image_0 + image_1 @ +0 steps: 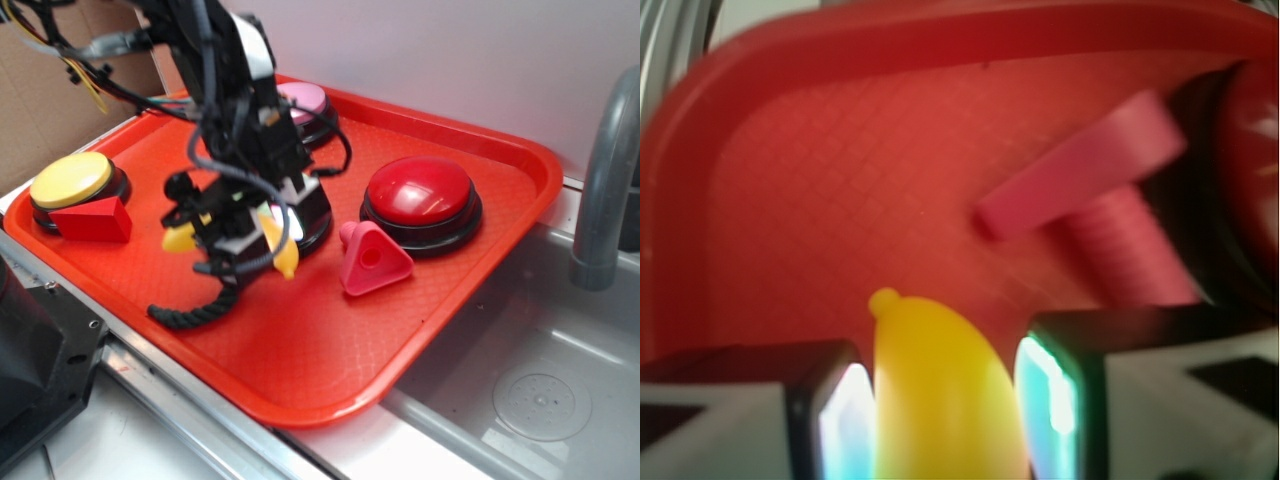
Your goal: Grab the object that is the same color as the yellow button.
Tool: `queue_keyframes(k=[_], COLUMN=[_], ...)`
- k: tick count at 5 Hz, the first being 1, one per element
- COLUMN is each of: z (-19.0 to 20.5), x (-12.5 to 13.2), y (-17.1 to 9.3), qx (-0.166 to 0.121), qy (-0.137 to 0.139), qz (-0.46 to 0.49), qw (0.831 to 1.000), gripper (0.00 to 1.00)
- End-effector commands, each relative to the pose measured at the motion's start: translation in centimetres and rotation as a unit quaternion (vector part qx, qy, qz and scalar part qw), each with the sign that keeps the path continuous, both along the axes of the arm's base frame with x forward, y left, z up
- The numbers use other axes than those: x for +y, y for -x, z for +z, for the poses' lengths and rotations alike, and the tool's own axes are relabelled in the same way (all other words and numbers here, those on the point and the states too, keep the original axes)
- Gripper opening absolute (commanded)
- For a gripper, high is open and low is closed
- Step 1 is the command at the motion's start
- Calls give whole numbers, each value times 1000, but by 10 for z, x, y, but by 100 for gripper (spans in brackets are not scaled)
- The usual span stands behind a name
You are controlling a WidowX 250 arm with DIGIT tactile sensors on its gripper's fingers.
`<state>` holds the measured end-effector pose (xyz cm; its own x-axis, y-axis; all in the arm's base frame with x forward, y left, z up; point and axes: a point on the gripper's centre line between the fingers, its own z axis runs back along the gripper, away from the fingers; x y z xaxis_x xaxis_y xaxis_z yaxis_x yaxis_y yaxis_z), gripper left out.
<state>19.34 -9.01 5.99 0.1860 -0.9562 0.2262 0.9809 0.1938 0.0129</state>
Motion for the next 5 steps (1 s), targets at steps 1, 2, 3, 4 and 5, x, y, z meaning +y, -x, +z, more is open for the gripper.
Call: queue_keyframes(k=[1,2,3,4,5], z=[86,106,124,135,138], x=[34,54,70,78,81], y=[4,6,11,18,25], qx=[30,71,78,94,76], qy=[9,-29,-42,-65,-70], qz=[248,366,479,584,641], qw=[968,928,873,804,761], gripper=[0,0,0,0,0])
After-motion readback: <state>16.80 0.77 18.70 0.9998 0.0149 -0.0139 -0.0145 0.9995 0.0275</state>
